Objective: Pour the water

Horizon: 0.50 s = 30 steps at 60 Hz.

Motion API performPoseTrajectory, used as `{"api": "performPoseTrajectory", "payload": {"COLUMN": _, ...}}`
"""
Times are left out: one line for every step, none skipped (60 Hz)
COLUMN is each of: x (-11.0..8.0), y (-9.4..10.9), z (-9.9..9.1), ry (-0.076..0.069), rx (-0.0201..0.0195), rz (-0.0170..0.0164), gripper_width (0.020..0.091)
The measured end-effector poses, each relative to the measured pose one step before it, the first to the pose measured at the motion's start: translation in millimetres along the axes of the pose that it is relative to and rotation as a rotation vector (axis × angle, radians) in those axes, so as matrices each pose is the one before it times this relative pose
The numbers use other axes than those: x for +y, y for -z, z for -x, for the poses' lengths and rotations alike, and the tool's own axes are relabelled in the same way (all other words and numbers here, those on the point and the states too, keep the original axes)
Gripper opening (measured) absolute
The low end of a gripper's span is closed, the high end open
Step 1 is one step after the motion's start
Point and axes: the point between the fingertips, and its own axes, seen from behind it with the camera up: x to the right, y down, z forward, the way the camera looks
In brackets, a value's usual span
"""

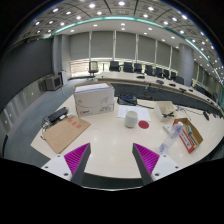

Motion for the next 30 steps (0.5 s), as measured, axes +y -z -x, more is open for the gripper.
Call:
{"api": "performPoseTrajectory", "payload": {"x": 0.06, "y": -0.31, "z": -1.79, "ry": -0.0007, "rx": 0.00378, "rz": -0.00104, "gripper_width": 0.0862}}
{"api": "performPoseTrajectory", "payload": {"x": 0.37, "y": -0.37, "z": -2.33, "ry": -0.0008, "rx": 0.00348, "rz": -0.00064, "gripper_width": 0.0861}}
{"api": "performPoseTrajectory", "payload": {"x": 0.7, "y": -0.32, "z": -3.81, "ry": -0.0007, "rx": 0.00351, "rz": -0.0011, "gripper_width": 0.086}}
{"api": "performPoseTrajectory", "payload": {"x": 0.83, "y": -0.59, "z": -3.88, "ry": -0.0008, "rx": 0.00359, "rz": -0.00098, "gripper_width": 0.086}}
{"api": "performPoseTrajectory", "payload": {"x": 1.41, "y": 0.16, "z": -6.55, "ry": -0.0009, "rx": 0.00359, "rz": -0.00128, "gripper_width": 0.0862}}
{"api": "performPoseTrajectory", "payload": {"x": 1.4, "y": 0.03, "z": -5.99, "ry": -0.0007, "rx": 0.004, "rz": -0.00144, "gripper_width": 0.0862}}
{"api": "performPoseTrajectory", "payload": {"x": 1.41, "y": -0.18, "z": -6.66, "ry": -0.0012, "rx": 0.00379, "rz": -0.00203, "gripper_width": 0.0862}}
{"api": "performPoseTrajectory", "payload": {"x": 0.98, "y": 0.27, "z": -6.88, "ry": -0.0013, "rx": 0.00399, "rz": -0.00231, "gripper_width": 0.0861}}
{"api": "performPoseTrajectory", "payload": {"x": -0.58, "y": -3.12, "z": 3.23, "ry": -0.0025, "rx": 0.00771, "rz": -0.00067, "gripper_width": 0.0861}}
{"api": "performPoseTrajectory", "payload": {"x": 3.3, "y": 1.37, "z": -16.37, "ry": -0.0013, "rx": 0.0032, "rz": -0.00043, "gripper_width": 0.0858}}
{"api": "performPoseTrajectory", "payload": {"x": 2.47, "y": -0.15, "z": -8.57, "ry": -0.0024, "rx": 0.00569, "rz": 0.0014, "gripper_width": 0.0858}}
{"api": "performPoseTrajectory", "payload": {"x": 2.93, "y": -0.94, "z": -8.01, "ry": -0.0026, "rx": 0.00593, "rz": 0.00318, "gripper_width": 0.0859}}
{"api": "performPoseTrajectory", "payload": {"x": 2.83, "y": -0.98, "z": -8.17, "ry": -0.0031, "rx": 0.00602, "rz": 0.00307, "gripper_width": 0.0859}}
{"api": "performPoseTrajectory", "payload": {"x": 2.55, "y": -1.46, "z": -8.1, "ry": -0.0036, "rx": 0.00616, "rz": 0.00174, "gripper_width": 0.086}}
{"api": "performPoseTrajectory", "payload": {"x": 2.08, "y": -1.77, "z": -8.4, "ry": -0.0039, "rx": 0.00656, "rz": -0.00042, "gripper_width": 0.0861}}
{"api": "performPoseTrajectory", "payload": {"x": 2.15, "y": -2.15, "z": -8.53, "ry": -0.0036, "rx": 0.00697, "rz": -0.00087, "gripper_width": 0.086}}
{"api": "performPoseTrajectory", "payload": {"x": 2.47, "y": -2.2, "z": -9.04, "ry": -0.0033, "rx": 0.00781, "rz": -0.00026, "gripper_width": 0.0861}}
{"api": "performPoseTrajectory", "payload": {"x": 3.05, "y": -2.62, "z": -9.13, "ry": -0.0033, "rx": 0.00834, "rz": 0.00137, "gripper_width": 0.0858}}
{"api": "performPoseTrajectory", "payload": {"x": 3.16, "y": -2.5, "z": -9.27, "ry": -0.0035, "rx": 0.00872, "rz": 0.00289, "gripper_width": 0.0859}}
{"api": "performPoseTrajectory", "payload": {"x": 3.13, "y": -2.7, "z": -9.54, "ry": -0.0038, "rx": 0.00856, "rz": 0.00247, "gripper_width": 0.0859}}
{"api": "performPoseTrajectory", "payload": {"x": 2.65, "y": -2.89, "z": -9.13, "ry": -0.0045, "rx": 0.00791, "rz": 0.00075, "gripper_width": 0.0859}}
{"api": "performPoseTrajectory", "payload": {"x": 2.27, "y": -3.29, "z": -8.89, "ry": -0.0043, "rx": 0.00646, "rz": -0.00134, "gripper_width": 0.0859}}
{"api": "performPoseTrajectory", "payload": {"x": 2.21, "y": -3.76, "z": -8.41, "ry": -0.0039, "rx": 0.00534, "rz": -0.00202, "gripper_width": 0.0861}}
{"api": "performPoseTrajectory", "payload": {"x": 2.21, "y": -3.93, "z": -8.51, "ry": -0.0035, "rx": 0.00512, "rz": -0.0015, "gripper_width": 0.0862}}
{"api": "performPoseTrajectory", "payload": {"x": 2.27, "y": -4.13, "z": -8.48, "ry": -0.0029, "rx": 0.00518, "rz": -0.00113, "gripper_width": 0.0861}}
{"api": "performPoseTrajectory", "payload": {"x": 2.19, "y": -4.46, "z": -8.63, "ry": -0.0025, "rx": 0.00506, "rz": -0.00182, "gripper_width": 0.0861}}
{"api": "performPoseTrajectory", "payload": {"x": 2.02, "y": -4.46, "z": -8.39, "ry": -0.002, "rx": 0.00502, "rz": -0.00322, "gripper_width": 0.0861}}
{"api": "performPoseTrajectory", "payload": {"x": 1.75, "y": -4.93, "z": -8.15, "ry": -0.0014, "rx": 0.00466, "rz": -0.00424, "gripper_width": 0.086}}
{"api": "performPoseTrajectory", "payload": {"x": 1.83, "y": -4.75, "z": -7.87, "ry": -0.0004, "rx": 0.00446, "rz": -0.00409, "gripper_width": 0.0861}}
{"api": "performPoseTrajectory", "payload": {"x": 2.06, "y": -5.05, "z": -7.64, "ry": 0.0001, "rx": 0.00503, "rz": -0.00311, "gripper_width": 0.086}}
